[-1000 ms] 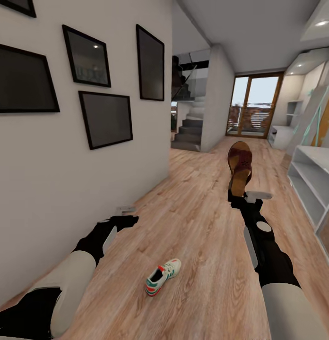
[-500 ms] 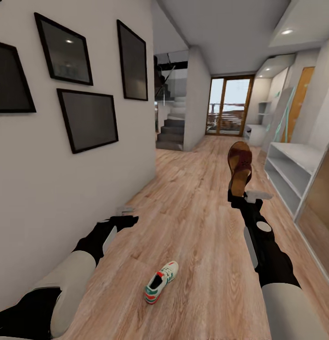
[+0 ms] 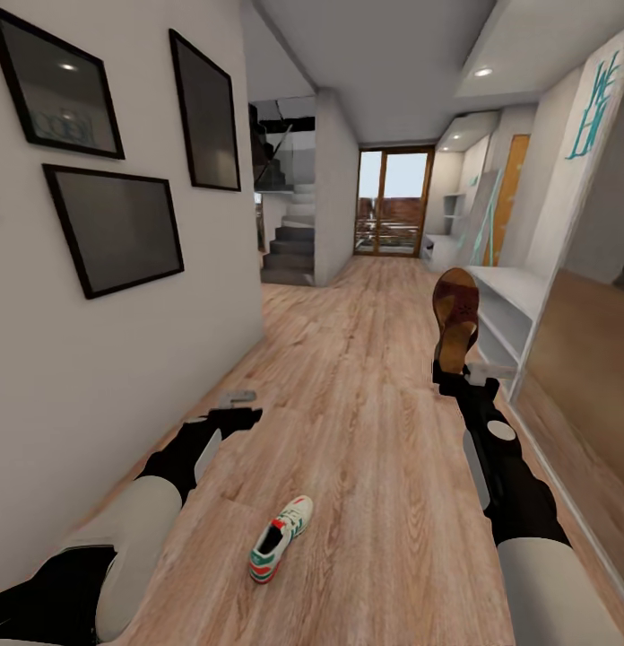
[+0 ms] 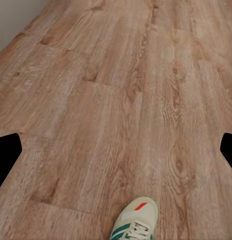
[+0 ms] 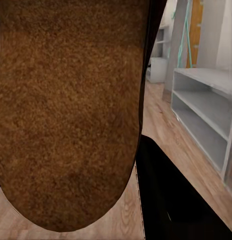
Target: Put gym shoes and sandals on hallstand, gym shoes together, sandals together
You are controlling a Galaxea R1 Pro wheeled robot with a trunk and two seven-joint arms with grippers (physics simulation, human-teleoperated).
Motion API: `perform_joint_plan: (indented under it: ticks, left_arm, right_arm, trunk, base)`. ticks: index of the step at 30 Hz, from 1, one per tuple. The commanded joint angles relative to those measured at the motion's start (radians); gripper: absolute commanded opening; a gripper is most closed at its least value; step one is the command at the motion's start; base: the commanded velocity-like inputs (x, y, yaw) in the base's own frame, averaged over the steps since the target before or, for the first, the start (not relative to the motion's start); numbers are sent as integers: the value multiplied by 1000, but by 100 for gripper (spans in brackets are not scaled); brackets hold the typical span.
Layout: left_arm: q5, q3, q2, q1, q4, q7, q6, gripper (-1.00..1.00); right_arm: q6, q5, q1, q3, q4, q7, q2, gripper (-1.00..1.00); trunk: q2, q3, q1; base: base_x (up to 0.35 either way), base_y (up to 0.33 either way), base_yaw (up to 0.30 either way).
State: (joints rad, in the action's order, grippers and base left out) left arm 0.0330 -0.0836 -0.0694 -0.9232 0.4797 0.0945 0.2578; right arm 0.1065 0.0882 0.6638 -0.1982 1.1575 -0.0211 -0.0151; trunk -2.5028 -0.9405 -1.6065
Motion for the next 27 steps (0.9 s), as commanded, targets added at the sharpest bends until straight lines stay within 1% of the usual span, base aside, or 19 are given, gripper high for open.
perform_joint_plan:
  ticks: [1, 5, 6, 10, 16, 17, 19, 21, 27]
  left_arm:
    - [4, -8, -1, 0, 1, 6, -15, 100]
    - [2, -8, -1, 0, -3, 4, -90, 100]
    - [2, -9, -1, 0, -17, 4, -108, 100]
    - [4, -10, -1, 0, -42, 4, -135, 100]
    - [6, -10, 0, 0, -57, 5, -155, 100]
    - [7, -10, 0, 0, -85, 5, -208, 100]
    - [7, -9, 0, 0, -93, 5, -223, 100]
    - [7, -9, 0, 0, -109, 5, -249, 100]
    - [7, -8, 0, 0, -114, 5, -256, 100]
  right_arm:
    - [7, 6, 0, 0, 2, -2, 0, -100]
    - [9, 6, 0, 1, 4, -2, 1, -100]
    - [35, 7, 0, 2, 4, -2, 1, -100]
    - [85, 7, 0, 2, 5, -2, 1, -100]
    - [107, 7, 0, 1, 7, -2, 1, -100]
    - [126, 7, 0, 1, 8, -3, 1, -100]
    - [142, 8, 0, 1, 8, -3, 1, -100]
    - [174, 7, 0, 0, 9, -3, 1, -100]
    - [188, 7, 0, -1, 11, -3, 1, -100]
  trunk:
    - [0, -1, 0]
    - [0, -1, 0]
    - [0, -1, 0]
    - [0, -1, 0]
    - [0, -1, 0]
    - [0, -1, 0]
    - [0, -1, 0]
    - [0, -1, 0]
    - [0, -1, 0]
  base:
    - [0, 0, -106]
    - [0, 0, -45]
    - [0, 0, -11]
    - [0, 0, -6]
    - [0, 0, -1]
    - [0, 0, 0]
    - [0, 0, 0]
    - [0, 0, 0]
    - [0, 0, 0]
